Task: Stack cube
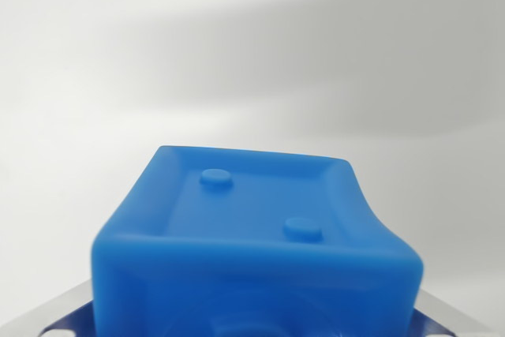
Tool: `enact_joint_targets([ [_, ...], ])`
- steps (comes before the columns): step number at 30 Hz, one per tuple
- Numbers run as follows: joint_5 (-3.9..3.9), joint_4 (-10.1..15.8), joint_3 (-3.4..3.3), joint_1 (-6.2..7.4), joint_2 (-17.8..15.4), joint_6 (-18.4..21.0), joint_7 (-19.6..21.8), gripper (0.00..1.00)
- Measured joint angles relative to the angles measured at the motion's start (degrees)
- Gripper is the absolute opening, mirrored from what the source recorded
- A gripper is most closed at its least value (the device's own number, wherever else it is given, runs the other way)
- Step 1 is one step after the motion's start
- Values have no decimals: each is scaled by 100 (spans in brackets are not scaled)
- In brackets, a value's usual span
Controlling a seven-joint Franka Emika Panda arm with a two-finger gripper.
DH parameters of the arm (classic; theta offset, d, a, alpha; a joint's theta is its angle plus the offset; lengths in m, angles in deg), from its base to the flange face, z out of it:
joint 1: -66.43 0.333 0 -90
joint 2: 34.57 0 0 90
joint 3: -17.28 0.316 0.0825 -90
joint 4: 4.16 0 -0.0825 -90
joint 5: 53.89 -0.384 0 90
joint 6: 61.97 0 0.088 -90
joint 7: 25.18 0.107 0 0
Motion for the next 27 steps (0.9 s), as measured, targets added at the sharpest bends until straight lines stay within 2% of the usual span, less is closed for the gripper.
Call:
enact_joint_targets([
  [27, 0, 178, 1, -454, -283, 104, -1500, 0],
])
